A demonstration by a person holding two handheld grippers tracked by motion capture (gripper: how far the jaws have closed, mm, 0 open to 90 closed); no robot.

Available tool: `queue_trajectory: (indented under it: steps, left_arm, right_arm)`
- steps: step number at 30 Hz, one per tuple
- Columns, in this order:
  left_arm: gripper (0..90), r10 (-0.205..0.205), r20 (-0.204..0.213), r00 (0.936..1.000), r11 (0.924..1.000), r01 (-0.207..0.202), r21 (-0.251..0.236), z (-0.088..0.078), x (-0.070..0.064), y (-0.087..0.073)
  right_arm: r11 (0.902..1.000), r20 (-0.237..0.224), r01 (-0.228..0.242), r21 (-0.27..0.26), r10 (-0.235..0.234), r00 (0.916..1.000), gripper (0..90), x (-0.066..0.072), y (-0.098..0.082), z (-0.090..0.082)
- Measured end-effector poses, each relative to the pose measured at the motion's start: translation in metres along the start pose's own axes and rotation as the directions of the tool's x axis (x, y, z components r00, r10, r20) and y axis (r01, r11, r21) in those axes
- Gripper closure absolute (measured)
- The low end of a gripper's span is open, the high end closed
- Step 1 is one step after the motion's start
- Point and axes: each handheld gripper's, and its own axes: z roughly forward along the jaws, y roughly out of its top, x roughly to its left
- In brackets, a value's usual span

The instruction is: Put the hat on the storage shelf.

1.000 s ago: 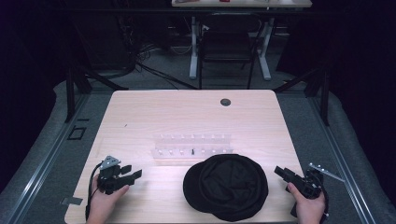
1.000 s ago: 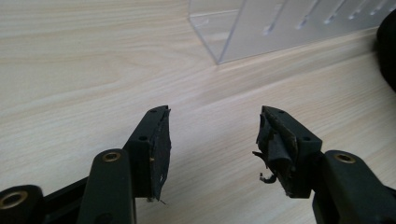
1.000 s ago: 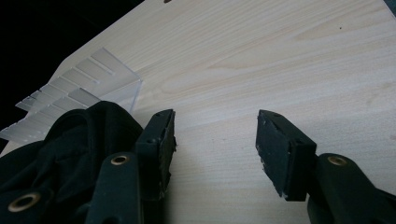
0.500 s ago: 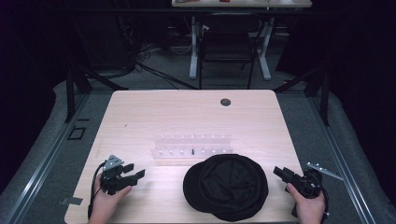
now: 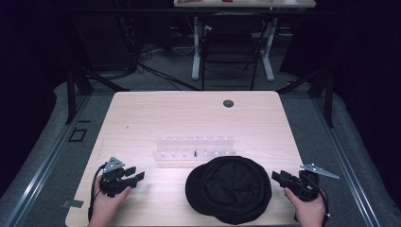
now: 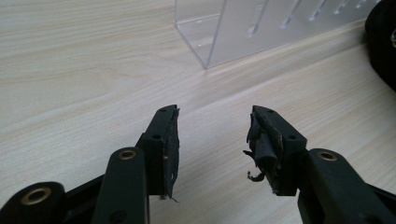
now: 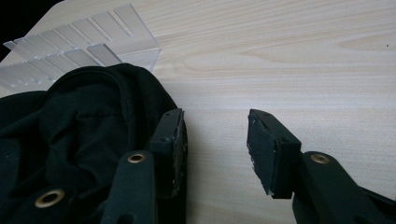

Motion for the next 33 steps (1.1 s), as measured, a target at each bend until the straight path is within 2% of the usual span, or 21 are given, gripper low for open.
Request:
queue_trajectory:
  steps: [5,8,11,13,15,16,17,18,21,27,31,32,33]
  left_arm:
    - [55.5,0.006,-0.023,0.9997,1.0000,-0.006,-0.003,-0.002,0.002,0.000]
    - [55.8,0.008,-0.023,0.9997,1.0000,-0.007,0.001,-0.001,0.003,0.000]
    - [55.7,0.008,-0.030,0.9995,1.0000,-0.008,-0.004,0.000,0.003,-0.001]
    - [55.6,0.008,-0.029,0.9996,1.0000,-0.008,-0.004,0.000,0.003,-0.001]
    - [55.4,0.008,-0.027,0.9996,1.0000,-0.008,-0.003,0.000,0.003,-0.001]
    - [55.1,0.005,-0.021,0.9998,1.0000,-0.005,0.003,0.000,0.003,-0.001]
    - [54.4,0.005,-0.021,0.9998,1.0000,-0.005,0.003,0.000,0.003,-0.001]
    - [54.4,-0.006,-0.015,0.9999,1.0000,0.006,0.002,-0.001,0.003,-0.001]
    - [54.4,-0.003,-0.016,0.9999,1.0000,0.003,0.001,-0.001,0.002,-0.001]
    - [54.4,0.002,-0.017,0.9999,1.0000,-0.002,0.003,0.000,0.001,-0.001]
    - [54.6,0.012,-0.022,0.9997,0.9998,-0.012,0.014,0.001,0.000,-0.001]
    - [55.2,0.015,-0.027,0.9995,0.9998,-0.014,0.013,0.002,-0.001,-0.001]
    - [55.3,0.015,-0.027,0.9995,0.9998,-0.014,0.013,0.002,-0.001,-0.001]
  right_arm:
    - [0.9999,-0.008,-0.008,0.012,0.008,0.9999,57.1,0.002,0.004,-0.001]
    - [0.9978,-0.035,-0.042,0.052,0.044,0.9984,58.1,0.005,0.009,0.000]
    - [0.9958,-0.050,-0.045,0.080,0.049,0.9976,58.3,0.008,0.014,0.000]
    - [0.9903,-0.046,-0.007,0.139,0.014,0.9989,58.6,0.013,0.023,0.001]
    - [0.9888,-0.042,0.000,0.149,0.007,0.9991,58.6,0.015,0.025,0.001]
    - [0.9824,-0.043,0.009,0.187,-0.001,0.9991,58.6,0.017,0.033,0.000]
    - [0.9824,-0.043,0.009,0.187,-0.001,0.9991,58.6,0.017,0.033,0.000]
    - [0.9765,-0.028,0.021,0.214,-0.016,0.9995,58.7,0.019,0.039,-0.001]
    - [0.9655,-0.020,0.050,0.256,-0.046,0.9987,58.8,0.025,0.047,-0.002]
    - [0.9461,-0.027,0.045,0.321,-0.038,0.9989,60.0,0.029,0.056,0.000]
    - [0.9387,-0.018,0.045,0.342,-0.041,0.9990,61.4,0.031,0.061,0.001]
    - [0.9319,-0.014,0.045,0.360,-0.043,0.9990,62.5,0.033,0.064,0.002]
    - [0.9319,-0.014,0.045,0.360,-0.043,0.9990,62.5,0.033,0.064,0.002]
